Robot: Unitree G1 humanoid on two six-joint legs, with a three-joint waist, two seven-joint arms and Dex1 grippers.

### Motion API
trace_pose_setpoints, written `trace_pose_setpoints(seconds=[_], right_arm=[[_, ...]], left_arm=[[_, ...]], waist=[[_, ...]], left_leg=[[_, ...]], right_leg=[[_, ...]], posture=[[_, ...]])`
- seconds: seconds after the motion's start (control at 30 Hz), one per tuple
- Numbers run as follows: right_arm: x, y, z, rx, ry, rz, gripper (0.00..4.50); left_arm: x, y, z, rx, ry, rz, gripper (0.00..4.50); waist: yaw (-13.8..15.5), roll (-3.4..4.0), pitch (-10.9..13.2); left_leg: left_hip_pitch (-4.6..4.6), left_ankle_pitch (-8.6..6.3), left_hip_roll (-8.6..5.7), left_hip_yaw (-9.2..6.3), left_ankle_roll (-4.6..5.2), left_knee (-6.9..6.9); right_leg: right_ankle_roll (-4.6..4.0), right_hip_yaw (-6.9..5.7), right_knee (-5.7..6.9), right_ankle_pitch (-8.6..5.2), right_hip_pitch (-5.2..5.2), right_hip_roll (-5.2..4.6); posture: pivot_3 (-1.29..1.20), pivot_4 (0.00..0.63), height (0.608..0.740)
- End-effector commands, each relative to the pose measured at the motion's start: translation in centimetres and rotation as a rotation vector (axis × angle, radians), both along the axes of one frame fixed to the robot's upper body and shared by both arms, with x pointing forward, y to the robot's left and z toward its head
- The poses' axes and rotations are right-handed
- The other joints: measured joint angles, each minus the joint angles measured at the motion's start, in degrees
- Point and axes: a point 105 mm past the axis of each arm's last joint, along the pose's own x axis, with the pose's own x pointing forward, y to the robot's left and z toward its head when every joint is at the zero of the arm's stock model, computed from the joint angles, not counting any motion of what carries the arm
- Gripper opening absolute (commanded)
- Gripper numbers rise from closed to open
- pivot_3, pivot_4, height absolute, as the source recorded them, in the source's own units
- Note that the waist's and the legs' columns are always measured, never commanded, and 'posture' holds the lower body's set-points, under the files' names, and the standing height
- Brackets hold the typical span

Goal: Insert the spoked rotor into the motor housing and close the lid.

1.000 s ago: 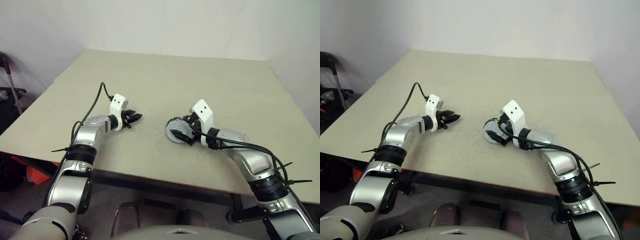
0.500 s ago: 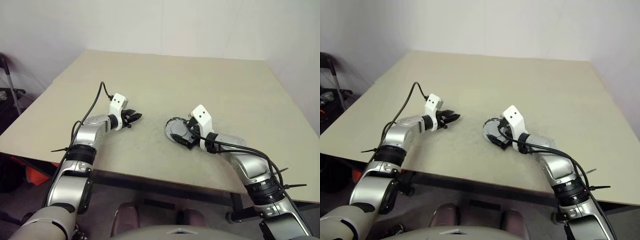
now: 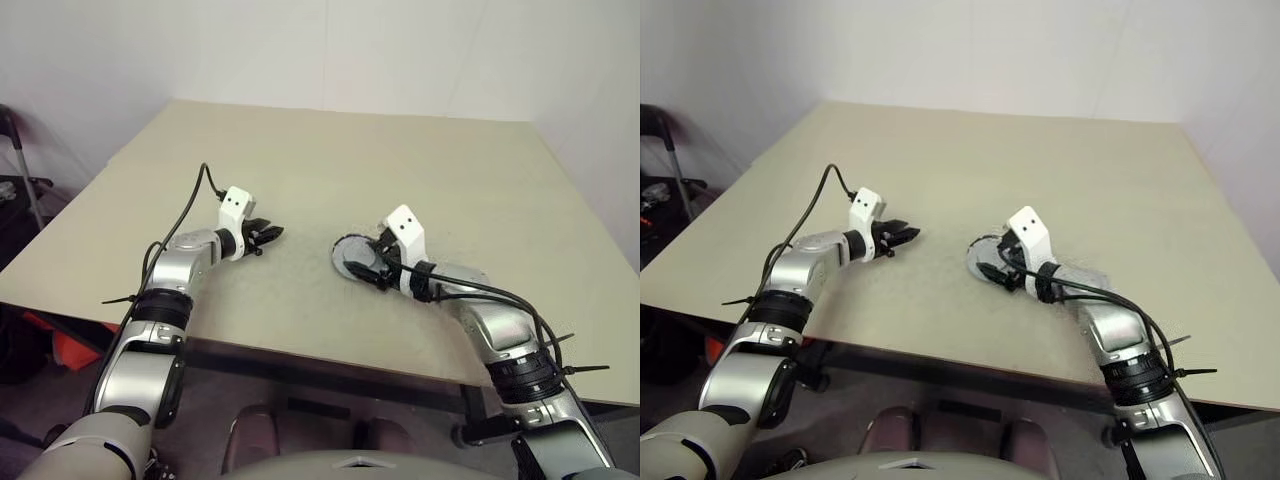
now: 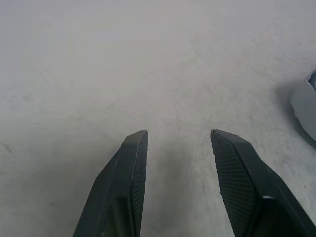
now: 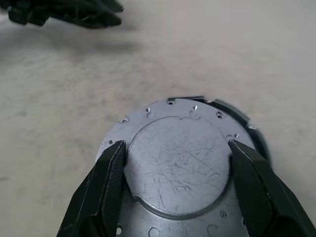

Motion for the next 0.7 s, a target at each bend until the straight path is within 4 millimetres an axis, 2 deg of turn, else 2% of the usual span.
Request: trace_pose_setpoints(seconds=[0.03,0.4,0.7], right_arm=[[0.7,0.4,4.5,0.062,-0.123,0.011,3.16],[1.3,-0.2,0.8,-0.017,-0.051,-0.04,3.16],[1.8,-0.4,0.6,-0.015,-0.049,-0.068,3.16]], left_arm=[[0.4,0.2,1.4,-0.004,-0.052,0.006,2.17],[0.4,0.2,1.5,-0.004,-0.053,0.007,2.17],[0.3,0.2,1.4,0.0,-0.05,0.005,2.17]], waist=[[0.0,0.0,0.0],[0.0,0.0,0.0],[0.0,0.0,0.0]], left_leg=[[-0.01,0.0,0.0,0.0,0.0,0.0],[-0.03,-0.02,0.02,0.0,0.03,-0.02],[-0.01,-0.02,0.01,0.01,0.03,-0.02]], right_leg=[[0.0,0.0,0.0,0.0,-0.01,0.0],[0.0,-0.01,-0.03,0.0,-0.03,0.01],[0.0,-0.01,-0.02,0.0,-0.02,0.01]], posture=[[0.0,0.0,0.74],[0.0,0.0,0.74],[0.0,0.0,0.74]])
